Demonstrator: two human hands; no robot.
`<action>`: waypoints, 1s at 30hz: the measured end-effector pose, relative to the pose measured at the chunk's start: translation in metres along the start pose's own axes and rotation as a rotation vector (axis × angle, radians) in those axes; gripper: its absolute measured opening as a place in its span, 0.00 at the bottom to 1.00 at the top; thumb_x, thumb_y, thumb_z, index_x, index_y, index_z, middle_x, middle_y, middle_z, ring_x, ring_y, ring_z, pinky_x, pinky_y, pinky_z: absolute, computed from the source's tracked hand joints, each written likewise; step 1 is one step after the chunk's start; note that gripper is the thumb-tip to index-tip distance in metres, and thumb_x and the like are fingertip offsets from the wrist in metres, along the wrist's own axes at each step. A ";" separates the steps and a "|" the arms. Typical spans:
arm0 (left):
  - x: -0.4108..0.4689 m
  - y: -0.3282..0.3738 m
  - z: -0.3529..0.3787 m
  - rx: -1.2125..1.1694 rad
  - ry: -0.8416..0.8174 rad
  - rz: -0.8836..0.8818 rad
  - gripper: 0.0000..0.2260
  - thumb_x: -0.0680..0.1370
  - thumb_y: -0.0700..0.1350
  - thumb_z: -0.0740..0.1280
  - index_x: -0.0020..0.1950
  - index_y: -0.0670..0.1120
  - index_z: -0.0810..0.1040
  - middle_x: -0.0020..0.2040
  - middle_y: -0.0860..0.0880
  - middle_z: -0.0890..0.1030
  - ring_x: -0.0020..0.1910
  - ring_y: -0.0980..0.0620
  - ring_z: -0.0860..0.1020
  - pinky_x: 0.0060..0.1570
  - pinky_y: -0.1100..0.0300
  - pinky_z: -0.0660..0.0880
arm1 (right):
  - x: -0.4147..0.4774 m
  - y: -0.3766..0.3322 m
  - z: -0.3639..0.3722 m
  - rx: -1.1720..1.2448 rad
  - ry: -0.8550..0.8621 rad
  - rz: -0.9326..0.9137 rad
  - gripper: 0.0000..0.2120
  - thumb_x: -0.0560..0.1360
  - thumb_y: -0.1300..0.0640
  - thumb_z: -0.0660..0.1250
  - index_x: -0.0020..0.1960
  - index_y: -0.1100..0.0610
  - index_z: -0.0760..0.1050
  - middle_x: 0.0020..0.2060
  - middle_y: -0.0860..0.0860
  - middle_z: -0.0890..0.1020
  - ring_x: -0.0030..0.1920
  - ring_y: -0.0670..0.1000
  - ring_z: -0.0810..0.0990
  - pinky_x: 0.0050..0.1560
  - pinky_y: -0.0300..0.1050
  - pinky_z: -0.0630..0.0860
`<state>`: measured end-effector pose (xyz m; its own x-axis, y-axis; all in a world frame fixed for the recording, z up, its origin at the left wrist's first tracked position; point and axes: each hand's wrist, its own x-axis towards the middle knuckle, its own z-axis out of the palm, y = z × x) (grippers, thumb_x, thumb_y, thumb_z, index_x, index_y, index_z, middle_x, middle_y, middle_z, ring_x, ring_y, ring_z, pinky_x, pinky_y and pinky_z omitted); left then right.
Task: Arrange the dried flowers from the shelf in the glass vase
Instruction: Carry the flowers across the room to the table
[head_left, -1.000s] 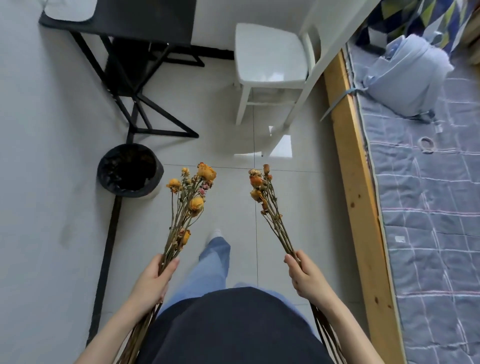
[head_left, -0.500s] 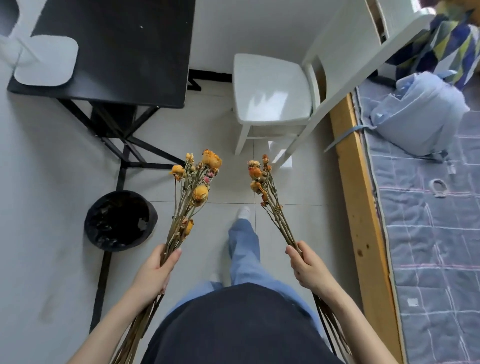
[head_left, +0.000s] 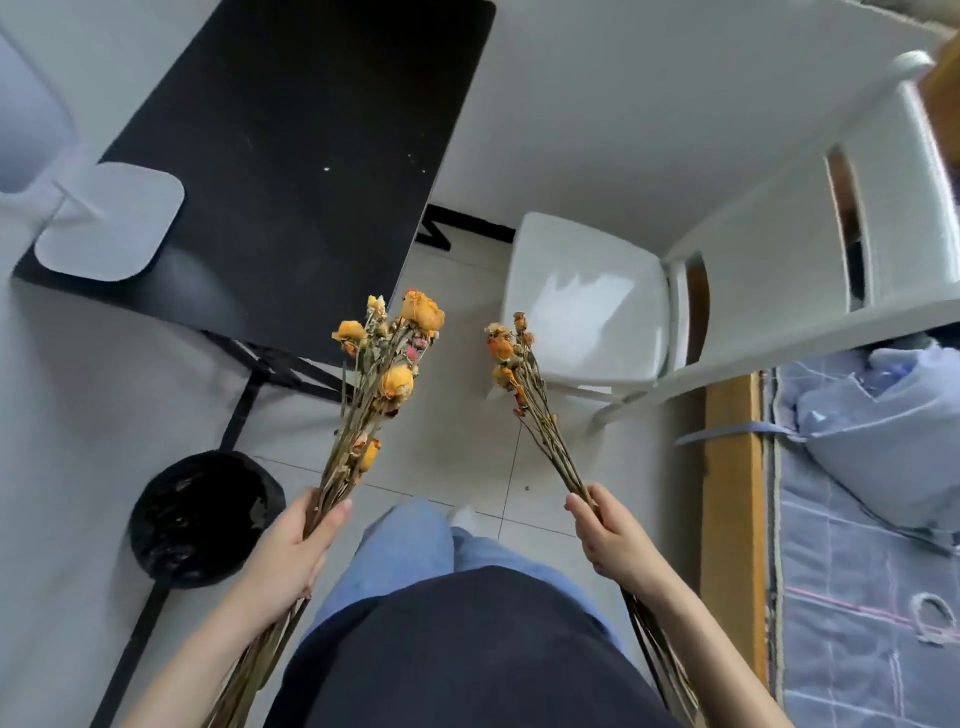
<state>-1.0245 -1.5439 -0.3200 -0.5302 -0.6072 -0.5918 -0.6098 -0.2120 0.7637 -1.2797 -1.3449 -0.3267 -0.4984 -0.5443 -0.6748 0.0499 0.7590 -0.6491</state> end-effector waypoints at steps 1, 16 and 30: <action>0.009 0.011 0.000 -0.010 0.001 0.004 0.10 0.77 0.53 0.61 0.50 0.47 0.71 0.23 0.50 0.65 0.19 0.55 0.63 0.21 0.62 0.65 | 0.011 -0.009 -0.007 0.000 -0.005 -0.004 0.15 0.80 0.51 0.57 0.47 0.65 0.63 0.27 0.47 0.63 0.24 0.46 0.58 0.22 0.38 0.56; 0.169 0.110 -0.056 -0.105 0.071 0.001 0.07 0.79 0.49 0.60 0.48 0.45 0.70 0.21 0.51 0.65 0.18 0.56 0.63 0.19 0.64 0.63 | 0.168 -0.140 -0.050 -0.042 -0.040 -0.061 0.12 0.80 0.50 0.58 0.40 0.54 0.62 0.25 0.44 0.63 0.24 0.46 0.59 0.21 0.36 0.56; 0.222 0.123 -0.082 -0.336 0.305 -0.136 0.09 0.78 0.52 0.60 0.44 0.47 0.70 0.25 0.50 0.64 0.21 0.53 0.62 0.22 0.60 0.63 | 0.291 -0.286 -0.059 -0.307 -0.242 -0.210 0.11 0.81 0.52 0.56 0.44 0.59 0.65 0.26 0.46 0.64 0.22 0.44 0.60 0.20 0.34 0.60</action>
<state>-1.1686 -1.7672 -0.3365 -0.2307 -0.7432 -0.6281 -0.4103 -0.5110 0.7553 -1.4900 -1.6998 -0.3167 -0.2516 -0.7382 -0.6259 -0.3087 0.6741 -0.6710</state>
